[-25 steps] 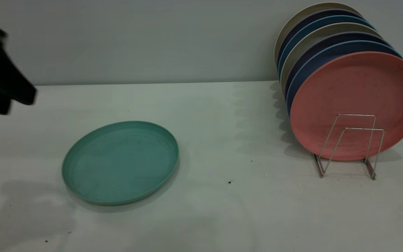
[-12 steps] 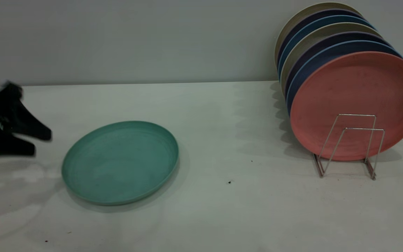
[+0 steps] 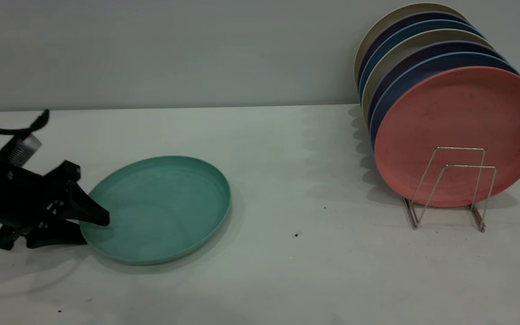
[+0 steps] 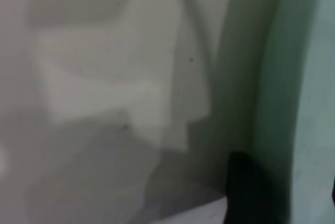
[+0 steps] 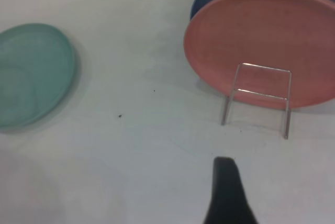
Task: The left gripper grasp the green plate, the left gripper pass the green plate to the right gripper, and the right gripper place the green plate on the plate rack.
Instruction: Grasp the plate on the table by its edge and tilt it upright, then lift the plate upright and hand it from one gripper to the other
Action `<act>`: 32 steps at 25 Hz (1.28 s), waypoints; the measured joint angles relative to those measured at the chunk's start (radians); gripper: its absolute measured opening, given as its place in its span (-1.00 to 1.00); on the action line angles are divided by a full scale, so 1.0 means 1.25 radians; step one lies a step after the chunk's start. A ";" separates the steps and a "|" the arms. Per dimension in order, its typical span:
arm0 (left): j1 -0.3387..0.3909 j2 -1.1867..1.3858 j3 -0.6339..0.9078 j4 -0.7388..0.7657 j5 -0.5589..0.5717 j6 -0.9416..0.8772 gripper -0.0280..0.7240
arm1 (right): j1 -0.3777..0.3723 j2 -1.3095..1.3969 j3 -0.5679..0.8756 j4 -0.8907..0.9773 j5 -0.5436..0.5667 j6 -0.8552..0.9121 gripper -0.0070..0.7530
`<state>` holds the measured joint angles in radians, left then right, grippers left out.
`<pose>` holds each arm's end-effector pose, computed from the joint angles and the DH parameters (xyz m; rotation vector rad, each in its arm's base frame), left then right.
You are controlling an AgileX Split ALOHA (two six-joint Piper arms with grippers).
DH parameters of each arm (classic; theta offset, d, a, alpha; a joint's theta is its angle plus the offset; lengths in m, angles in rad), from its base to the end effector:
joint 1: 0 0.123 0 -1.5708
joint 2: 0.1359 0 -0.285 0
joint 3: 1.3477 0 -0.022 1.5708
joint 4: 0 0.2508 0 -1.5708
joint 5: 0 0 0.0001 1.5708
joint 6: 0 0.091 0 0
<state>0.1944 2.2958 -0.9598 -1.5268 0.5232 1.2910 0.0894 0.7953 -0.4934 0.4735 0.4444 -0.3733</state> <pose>0.3418 0.0209 0.0024 -0.4727 2.7245 -0.7460 0.1502 0.0314 0.2681 -0.1441 2.1836 0.3001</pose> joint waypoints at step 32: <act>-0.062 -0.241 -0.019 0.071 -0.082 0.117 -0.88 | 0.000 0.633 -0.078 1.035 0.064 -0.996 0.42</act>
<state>0.1174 1.9945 -0.9835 -1.4382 0.4211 1.4374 0.0894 1.5862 -0.5910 1.7671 0.5244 -1.6187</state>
